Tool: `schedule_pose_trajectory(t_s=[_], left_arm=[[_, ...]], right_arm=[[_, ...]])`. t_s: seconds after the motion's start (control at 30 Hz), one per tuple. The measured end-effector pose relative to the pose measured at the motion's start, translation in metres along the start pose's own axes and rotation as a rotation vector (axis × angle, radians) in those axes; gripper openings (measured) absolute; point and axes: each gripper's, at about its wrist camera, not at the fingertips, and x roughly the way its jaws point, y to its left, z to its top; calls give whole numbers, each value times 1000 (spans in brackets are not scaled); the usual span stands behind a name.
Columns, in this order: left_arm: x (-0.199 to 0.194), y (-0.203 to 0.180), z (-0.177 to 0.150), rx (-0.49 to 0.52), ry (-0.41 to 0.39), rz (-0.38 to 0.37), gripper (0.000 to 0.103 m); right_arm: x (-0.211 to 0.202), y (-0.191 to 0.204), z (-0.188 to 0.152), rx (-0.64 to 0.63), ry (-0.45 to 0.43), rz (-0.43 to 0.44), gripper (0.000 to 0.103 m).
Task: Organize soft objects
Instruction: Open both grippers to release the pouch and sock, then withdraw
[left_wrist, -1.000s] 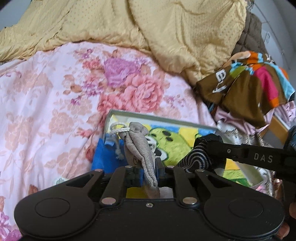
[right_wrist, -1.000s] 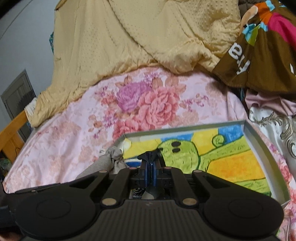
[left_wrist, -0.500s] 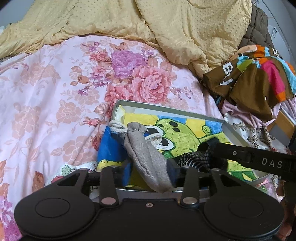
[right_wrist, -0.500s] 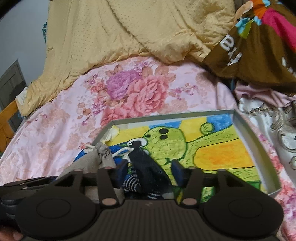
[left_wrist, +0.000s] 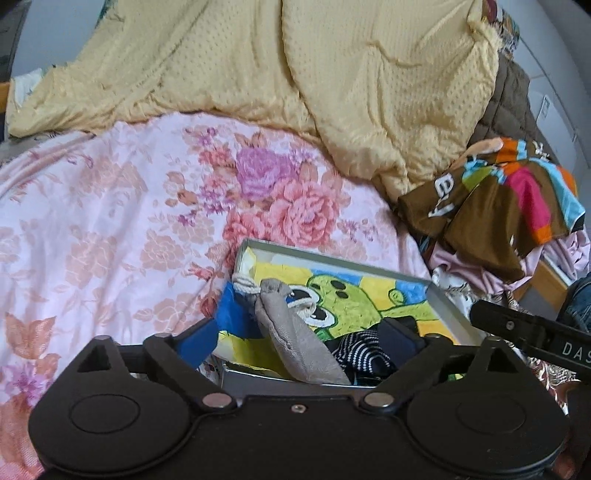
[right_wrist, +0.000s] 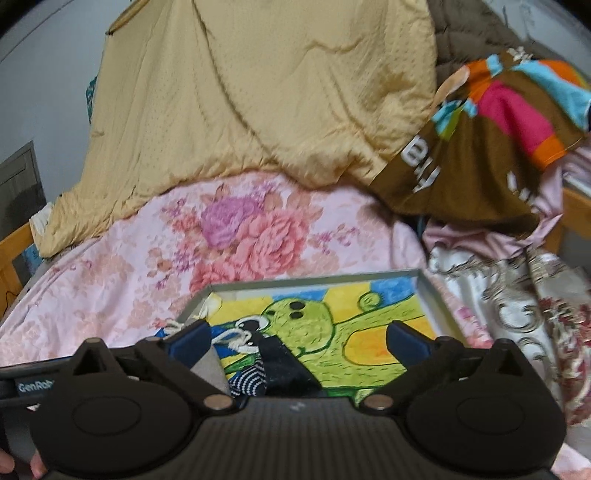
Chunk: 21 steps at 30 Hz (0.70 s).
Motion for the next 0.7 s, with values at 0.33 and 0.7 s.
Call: schedule_pose_trajectory(t_s=[0.33,0.7], left_arm=[[-63,-7,-3,47,-77,-5,101],[-131,-4,-37,84,-54,-75,102]], right_arm=[[-67,-5,-17,-37,-154,-55,103],[-126,3,-55,-127,-75,-46,103]])
